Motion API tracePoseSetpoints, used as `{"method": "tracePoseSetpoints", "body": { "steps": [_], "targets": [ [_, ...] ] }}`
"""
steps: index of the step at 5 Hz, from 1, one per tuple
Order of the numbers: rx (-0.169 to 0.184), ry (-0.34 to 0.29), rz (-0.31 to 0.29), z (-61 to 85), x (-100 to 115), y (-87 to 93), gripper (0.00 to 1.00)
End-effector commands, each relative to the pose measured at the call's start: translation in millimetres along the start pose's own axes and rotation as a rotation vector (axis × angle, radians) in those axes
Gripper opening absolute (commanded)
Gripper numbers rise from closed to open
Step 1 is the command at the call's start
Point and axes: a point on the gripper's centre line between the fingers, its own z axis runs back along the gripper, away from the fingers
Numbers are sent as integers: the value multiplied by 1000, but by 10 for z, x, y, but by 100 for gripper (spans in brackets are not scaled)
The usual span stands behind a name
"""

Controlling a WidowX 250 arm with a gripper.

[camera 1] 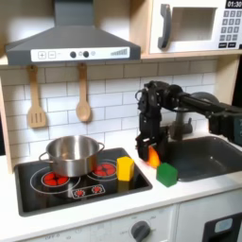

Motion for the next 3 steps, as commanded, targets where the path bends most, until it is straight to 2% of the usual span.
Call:
{"method": "tracePoseSetpoints", "body": {
  "steps": [1,3],
  "targets": [
    [14,16,6,-71,17,45,100],
    [27,16,-6,-76,10,51,100]
  ]
}}
